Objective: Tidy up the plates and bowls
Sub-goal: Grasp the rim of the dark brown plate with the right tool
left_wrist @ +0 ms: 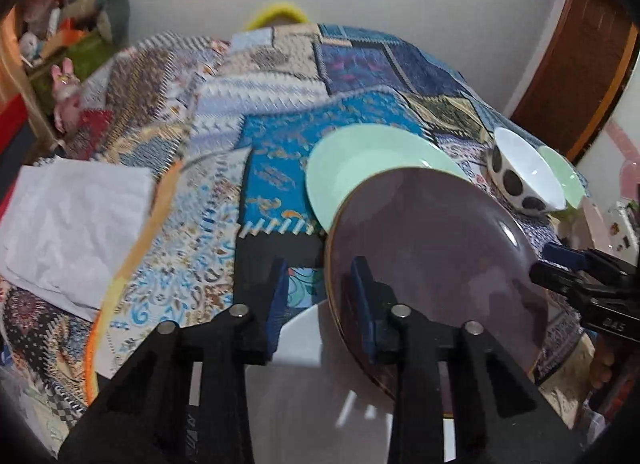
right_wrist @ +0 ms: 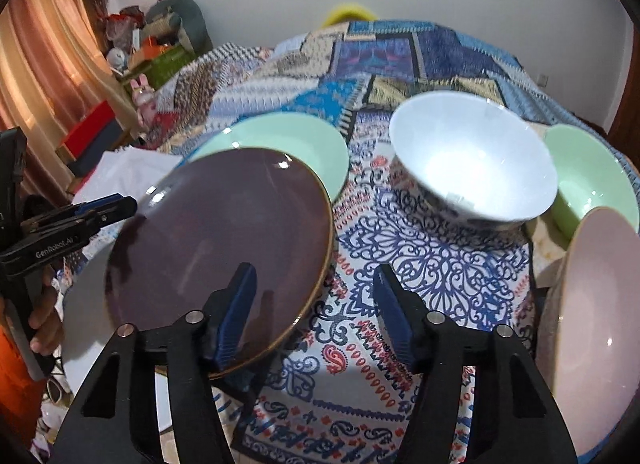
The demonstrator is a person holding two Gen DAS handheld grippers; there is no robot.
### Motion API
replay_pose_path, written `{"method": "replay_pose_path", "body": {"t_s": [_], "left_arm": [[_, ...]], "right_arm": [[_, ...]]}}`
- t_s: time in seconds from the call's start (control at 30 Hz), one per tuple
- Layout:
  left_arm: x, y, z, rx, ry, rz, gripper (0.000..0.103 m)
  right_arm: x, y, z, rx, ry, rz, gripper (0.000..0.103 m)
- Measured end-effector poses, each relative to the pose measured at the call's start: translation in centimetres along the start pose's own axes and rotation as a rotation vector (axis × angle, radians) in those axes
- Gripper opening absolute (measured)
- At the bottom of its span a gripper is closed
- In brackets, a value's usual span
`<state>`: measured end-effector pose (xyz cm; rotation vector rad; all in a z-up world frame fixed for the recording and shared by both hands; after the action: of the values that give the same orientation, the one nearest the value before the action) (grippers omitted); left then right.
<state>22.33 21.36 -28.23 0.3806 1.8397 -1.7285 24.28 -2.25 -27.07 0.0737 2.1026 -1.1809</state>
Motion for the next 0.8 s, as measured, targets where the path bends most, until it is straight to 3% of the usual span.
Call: {"method": "replay_pose_path", "body": {"t_s": [0.13, 0.37, 0.57, 0.8], "left_arm": [[0.0, 0.6, 0.3, 0.022, 0.018, -0.036, 0.029], [-0.1, 1.5, 0.7, 0.082, 0.022, -0.111, 0.026], [-0.2, 2.0, 0.8, 0.137, 0.004, -0.161, 0.025], [-0.3, 2.1, 1.1, 0.145, 0.029, -0.186, 0.024]], "right_arm": [[0.1, 0.7, 0.4, -0.007, 0.021, -0.035, 0.046], [-0.4, 1.1, 0.2, -0.005, 0.01, -0.048, 0.039], [-0.5, 1.5, 0.2, -0.055, 0.04, -0.065, 0.028], [-0.4, 2.0, 0.0, -0.109, 0.052, -0.07, 0.026]]}}
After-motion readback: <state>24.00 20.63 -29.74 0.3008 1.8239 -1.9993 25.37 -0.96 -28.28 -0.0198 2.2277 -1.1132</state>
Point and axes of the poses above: each gripper's, at about its wrist camera, not at the fingertips, and y roughly the way its jaws point, z to its right, x to its underside, the point moved 5 cm from there along y, roughly the way its jaws point, and after that the axes turned 12 degrees about -x, right-handed, at the moved point
